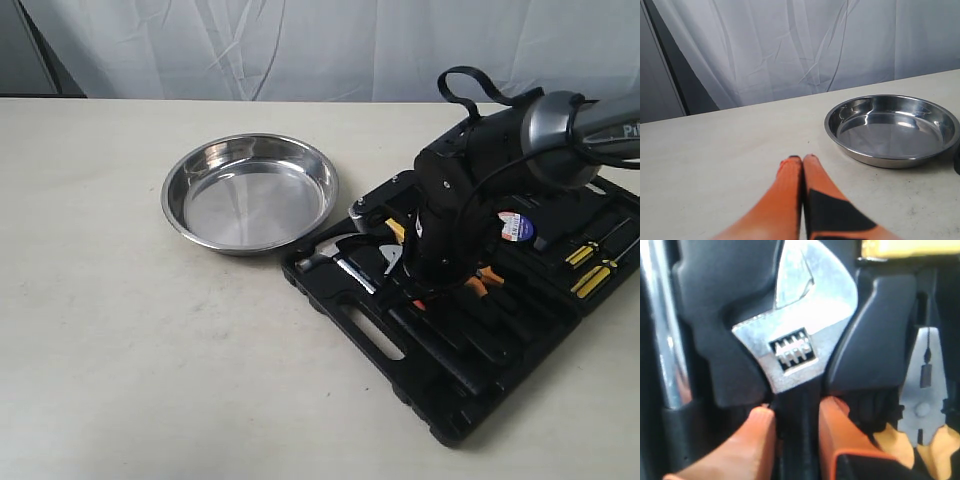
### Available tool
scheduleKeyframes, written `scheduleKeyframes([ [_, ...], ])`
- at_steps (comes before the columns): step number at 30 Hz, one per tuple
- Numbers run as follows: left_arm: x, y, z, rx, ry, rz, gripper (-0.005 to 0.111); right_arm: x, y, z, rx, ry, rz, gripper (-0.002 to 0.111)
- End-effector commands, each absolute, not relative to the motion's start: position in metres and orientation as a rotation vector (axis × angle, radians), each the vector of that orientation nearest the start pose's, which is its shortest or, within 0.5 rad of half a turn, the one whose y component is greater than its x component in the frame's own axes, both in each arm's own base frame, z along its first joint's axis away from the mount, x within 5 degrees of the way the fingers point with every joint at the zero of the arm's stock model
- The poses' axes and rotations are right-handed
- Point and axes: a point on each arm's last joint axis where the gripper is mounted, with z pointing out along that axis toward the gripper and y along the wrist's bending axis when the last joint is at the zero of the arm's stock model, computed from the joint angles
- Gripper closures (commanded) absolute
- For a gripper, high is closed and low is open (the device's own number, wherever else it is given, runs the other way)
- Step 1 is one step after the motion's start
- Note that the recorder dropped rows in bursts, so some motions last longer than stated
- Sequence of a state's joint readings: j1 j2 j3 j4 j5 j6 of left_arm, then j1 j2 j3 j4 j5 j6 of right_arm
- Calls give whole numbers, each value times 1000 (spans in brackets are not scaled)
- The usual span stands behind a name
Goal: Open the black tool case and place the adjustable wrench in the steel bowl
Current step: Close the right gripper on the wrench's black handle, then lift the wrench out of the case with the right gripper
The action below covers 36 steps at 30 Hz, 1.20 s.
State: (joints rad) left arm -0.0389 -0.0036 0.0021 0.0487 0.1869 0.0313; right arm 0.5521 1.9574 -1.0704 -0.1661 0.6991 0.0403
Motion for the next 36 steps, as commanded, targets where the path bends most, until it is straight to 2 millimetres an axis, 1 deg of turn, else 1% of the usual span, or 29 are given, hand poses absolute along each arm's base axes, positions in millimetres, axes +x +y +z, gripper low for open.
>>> scheduleKeyframes([
  [1, 56, -2, 197, 92, 1661, 32, 106, 285, 164, 113, -926, 2965, -151, 109],
  [6, 56, -2, 197, 92, 1661, 32, 106, 285, 164, 136, -900, 2903, -122, 109],
  [11, 56, -2, 197, 92, 1661, 32, 106, 284, 163, 148, -885, 2876, -106, 109],
  [18, 56, -2, 197, 92, 1661, 32, 106, 283, 163, 155, -879, 2861, -100, 109],
  [26, 56, -2, 197, 92, 1661, 32, 106, 287, 165, 162, -866, 2793, -68, 109],
  [29, 56, -2, 197, 92, 1661, 32, 106, 292, 169, 167, -849, 2727, -33, 109],
  [32, 56, -2, 197, 92, 1661, 32, 106, 299, 174, 179, -830, 2666, -6, 109],
  [36, 56, -2, 197, 92, 1661, 32, 106, 316, 185, 201, -791, 2551, 44, 109],
])
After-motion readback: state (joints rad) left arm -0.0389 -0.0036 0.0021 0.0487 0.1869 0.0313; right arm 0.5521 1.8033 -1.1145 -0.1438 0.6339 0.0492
